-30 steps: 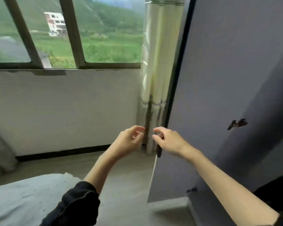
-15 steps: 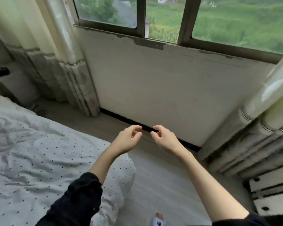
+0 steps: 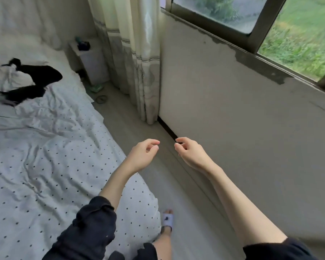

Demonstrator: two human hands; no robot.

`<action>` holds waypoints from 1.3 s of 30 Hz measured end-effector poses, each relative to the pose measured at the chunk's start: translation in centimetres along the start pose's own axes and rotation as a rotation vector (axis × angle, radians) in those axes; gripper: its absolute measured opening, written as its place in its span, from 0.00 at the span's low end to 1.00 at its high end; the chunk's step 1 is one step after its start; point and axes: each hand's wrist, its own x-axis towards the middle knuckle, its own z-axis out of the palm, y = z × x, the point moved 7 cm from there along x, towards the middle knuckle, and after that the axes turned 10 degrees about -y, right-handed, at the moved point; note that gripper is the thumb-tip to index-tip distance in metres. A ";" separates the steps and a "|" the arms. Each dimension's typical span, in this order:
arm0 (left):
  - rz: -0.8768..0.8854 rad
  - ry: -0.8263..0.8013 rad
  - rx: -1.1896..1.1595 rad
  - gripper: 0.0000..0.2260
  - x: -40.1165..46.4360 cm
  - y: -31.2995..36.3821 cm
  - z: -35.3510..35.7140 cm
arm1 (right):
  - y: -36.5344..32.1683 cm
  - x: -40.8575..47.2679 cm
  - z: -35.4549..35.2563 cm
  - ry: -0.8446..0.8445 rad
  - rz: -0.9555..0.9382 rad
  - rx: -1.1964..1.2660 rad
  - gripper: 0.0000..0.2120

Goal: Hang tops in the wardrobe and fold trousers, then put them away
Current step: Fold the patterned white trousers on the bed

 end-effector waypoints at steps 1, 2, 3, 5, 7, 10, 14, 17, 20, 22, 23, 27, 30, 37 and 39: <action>-0.011 0.021 -0.025 0.12 2.0 -0.2 -1.0 | -0.8 2.2 -0.5 -0.027 -0.025 -0.014 0.19; -0.019 0.033 -0.039 0.12 3.0 -0.4 -1.6 | -1.3 3.2 -0.5 -0.051 -0.042 -0.021 0.18; -0.022 0.060 -0.079 0.12 5.6 -0.5 -2.9 | -1.9 5.9 -1.1 -0.083 -0.053 -0.033 0.18; -0.030 0.107 -0.145 0.12 10.7 -0.3 -5.3 | -3.0 11.2 -2.7 -0.131 -0.060 -0.091 0.17; -0.043 0.153 -0.200 0.12 15.1 0.2 -8.2 | -4.8 16.5 -4.6 -0.167 -0.056 -0.149 0.17; -0.042 0.239 -0.246 0.12 19.3 1.2 -12.6 | -8.5 22.5 -7.0 -0.192 -0.110 -0.219 0.17; -0.110 0.368 -0.299 0.13 23.2 0.5 -19.5 | -15.2 31.5 -8.3 -0.269 -0.218 -0.270 0.15; -0.172 0.427 -0.306 0.13 24.7 -1.3 -23.6 | -19.5 37.2 -7.5 -0.320 -0.303 -0.313 0.15; -0.253 0.515 -0.301 0.13 26.2 -3.7 -28.4 | -23.8 42.9 -5.3 -0.399 -0.391 -0.359 0.14; -0.289 0.588 -0.325 0.12 27.7 -5.4 -32.2 | -27.4 47.0 -3.5 -0.466 -0.470 -0.381 0.14; -0.300 0.633 -0.330 0.12 28.6 -6.0 -34.4 | -29.3 49.1 -2.8 -0.489 -0.512 -0.380 0.13; -0.321 0.820 -0.369 0.11 32.2 -7.7 -42.5 | -36.5 57.6 -0.7 -0.577 -0.629 -0.392 0.13; -0.354 0.860 -0.401 0.11 34.7 -8.6 -48.0 | -42.7 63.1 1.0 -0.659 -0.679 -0.407 0.13; -0.452 1.044 -0.488 0.10 36.0 -13.3 -57.3 | -51.7 70.7 8.5 -0.892 -0.748 -0.433 0.13; -0.486 1.074 -0.500 0.11 36.6 -15.3 -60.2 | -53.6 73.3 11.5 -0.953 -0.749 -0.471 0.13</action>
